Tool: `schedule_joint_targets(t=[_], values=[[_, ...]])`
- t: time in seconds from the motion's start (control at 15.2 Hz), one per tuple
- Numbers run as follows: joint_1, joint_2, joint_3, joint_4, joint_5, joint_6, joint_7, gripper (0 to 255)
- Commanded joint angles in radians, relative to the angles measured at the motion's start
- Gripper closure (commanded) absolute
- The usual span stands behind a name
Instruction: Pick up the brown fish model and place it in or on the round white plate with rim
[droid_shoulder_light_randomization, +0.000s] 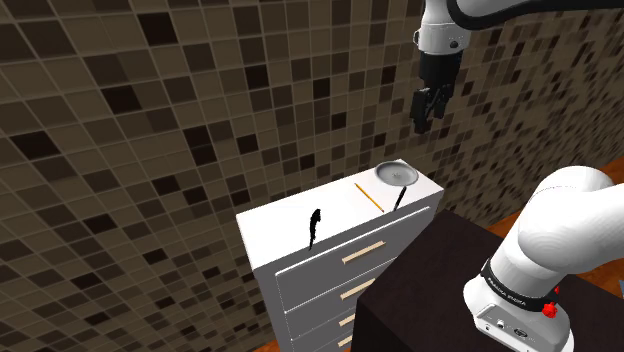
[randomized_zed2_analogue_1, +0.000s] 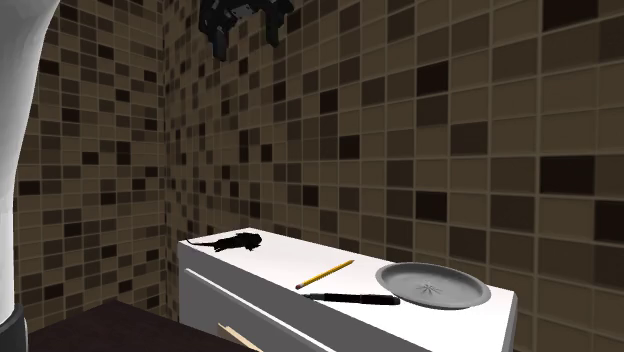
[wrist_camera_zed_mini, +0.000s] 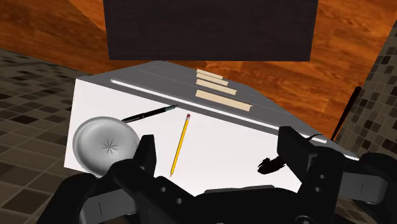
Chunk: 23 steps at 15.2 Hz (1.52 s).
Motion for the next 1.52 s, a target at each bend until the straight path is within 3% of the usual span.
schedule_joint_targets(t=[0.0,0.4,0.86,1.45], values=[[0.0,0.0,0.0,0.0,0.0,0.0,0.0,0],[0.009,0.102,0.107,-0.075,0.071,0.154,0.183,0],[0.012,0.303,0.227,-0.091,0.126,0.345,0.393,0],[-0.005,0.655,0.353,0.004,0.097,0.567,0.679,0]])
